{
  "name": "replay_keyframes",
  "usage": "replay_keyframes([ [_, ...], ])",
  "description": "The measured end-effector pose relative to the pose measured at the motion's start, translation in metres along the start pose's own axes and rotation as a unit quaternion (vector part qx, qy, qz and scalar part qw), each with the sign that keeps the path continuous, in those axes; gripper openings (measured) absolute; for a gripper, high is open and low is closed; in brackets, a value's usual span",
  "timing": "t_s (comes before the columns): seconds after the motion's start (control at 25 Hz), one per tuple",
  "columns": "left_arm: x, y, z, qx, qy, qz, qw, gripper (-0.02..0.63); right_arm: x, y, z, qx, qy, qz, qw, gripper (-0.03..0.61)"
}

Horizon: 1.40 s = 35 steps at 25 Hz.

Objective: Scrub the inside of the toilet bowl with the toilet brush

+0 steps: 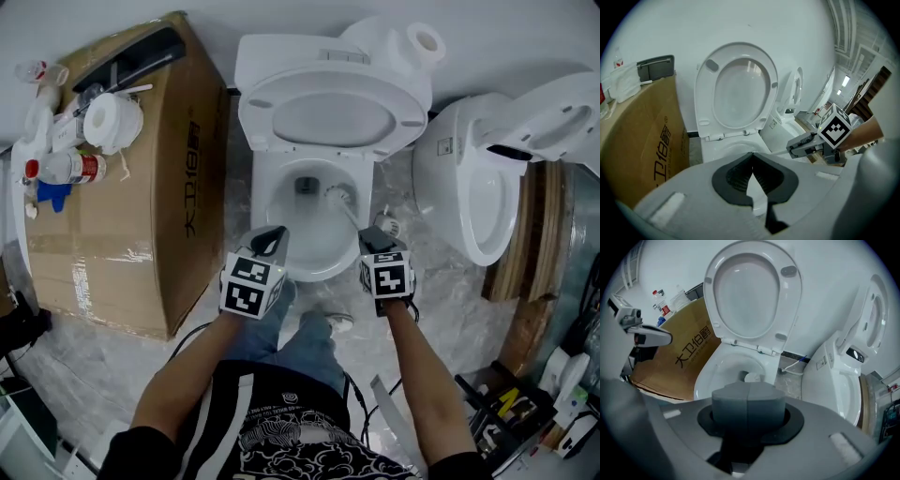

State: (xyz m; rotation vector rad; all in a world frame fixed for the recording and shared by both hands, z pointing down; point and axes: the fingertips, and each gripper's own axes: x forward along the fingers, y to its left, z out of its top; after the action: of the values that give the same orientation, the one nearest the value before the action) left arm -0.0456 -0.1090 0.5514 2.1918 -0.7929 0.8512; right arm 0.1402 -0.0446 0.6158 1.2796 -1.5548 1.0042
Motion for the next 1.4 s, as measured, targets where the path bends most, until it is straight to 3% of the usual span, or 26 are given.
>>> replay_keyframes([
  [0.24, -0.007, 0.009, -0.009, -0.014, -0.002, 0.013, 0.9998, 0.002, 0.009, 0.006, 0.037, -0.03, -0.028, -0.011, 0.999, 0.149],
  [0.76, -0.022, 0.019, -0.022, -0.027, -0.001, 0.034, 0.9991, 0.002, 0.024, 0.082, 0.07, -0.069, -0.057, 0.046, 0.995, 0.149],
  [1.04, -0.025, 0.021, -0.027, -0.029, -0.003, 0.042, 0.9987, 0.002, 0.028, 0.114, 0.057, -0.088, -0.066, 0.082, 0.991, 0.149],
  [1.4, -0.03, 0.011, -0.038, -0.027, -0.003, 0.045, 0.9986, 0.002, 0.01, 0.135, 0.01, -0.063, -0.048, 0.11, 0.991, 0.149],
])
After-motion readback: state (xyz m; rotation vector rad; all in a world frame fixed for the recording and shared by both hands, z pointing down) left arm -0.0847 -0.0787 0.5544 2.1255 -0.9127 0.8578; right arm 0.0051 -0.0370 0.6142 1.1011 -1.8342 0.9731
